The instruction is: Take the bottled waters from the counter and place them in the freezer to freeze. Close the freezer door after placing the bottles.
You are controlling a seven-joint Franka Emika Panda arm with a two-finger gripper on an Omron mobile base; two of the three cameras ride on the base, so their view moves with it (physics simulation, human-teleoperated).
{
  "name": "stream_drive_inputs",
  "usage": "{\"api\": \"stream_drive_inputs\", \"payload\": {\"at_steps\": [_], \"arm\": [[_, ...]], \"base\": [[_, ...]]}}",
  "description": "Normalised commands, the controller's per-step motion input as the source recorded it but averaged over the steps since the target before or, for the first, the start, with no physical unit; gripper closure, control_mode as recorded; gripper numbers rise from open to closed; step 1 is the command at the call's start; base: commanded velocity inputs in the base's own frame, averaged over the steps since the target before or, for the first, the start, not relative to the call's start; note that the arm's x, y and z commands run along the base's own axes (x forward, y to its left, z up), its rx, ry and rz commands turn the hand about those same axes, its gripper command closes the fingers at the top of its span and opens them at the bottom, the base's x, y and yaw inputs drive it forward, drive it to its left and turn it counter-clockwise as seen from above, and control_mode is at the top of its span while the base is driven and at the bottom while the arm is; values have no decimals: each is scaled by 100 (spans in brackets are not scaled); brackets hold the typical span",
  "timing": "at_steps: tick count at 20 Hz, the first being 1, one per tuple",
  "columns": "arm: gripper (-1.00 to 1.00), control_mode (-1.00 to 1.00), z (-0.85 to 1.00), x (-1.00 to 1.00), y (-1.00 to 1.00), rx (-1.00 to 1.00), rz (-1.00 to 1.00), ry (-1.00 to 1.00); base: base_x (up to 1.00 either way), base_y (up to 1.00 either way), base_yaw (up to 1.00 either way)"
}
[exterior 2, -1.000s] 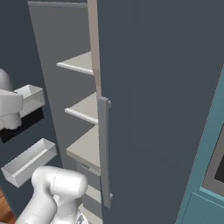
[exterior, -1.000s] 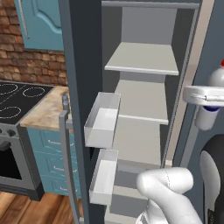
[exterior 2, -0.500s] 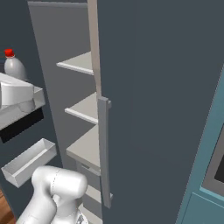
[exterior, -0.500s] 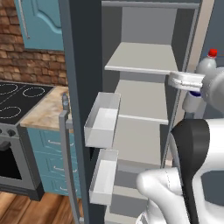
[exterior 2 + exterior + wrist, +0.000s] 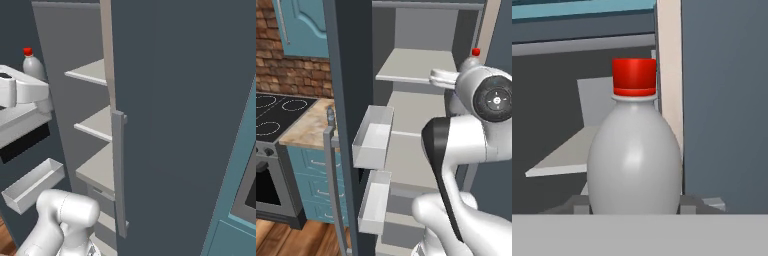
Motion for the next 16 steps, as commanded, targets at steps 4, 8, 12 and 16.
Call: {"api": "stream_drive_inputs", "payload": {"at_steps": [4, 8, 12, 16], "arm": [[100, -100, 10, 54, 23, -2, -7, 0], [100, -100, 17, 39, 8, -7, -1, -1], [100, -100, 5, 62, 0, -3, 0, 1], [100, -100, 0, 59, -2, 0, 0, 0]], "base": [[0, 0, 0], [0, 0, 0], [0, 0, 0], [0, 0, 0]]}}
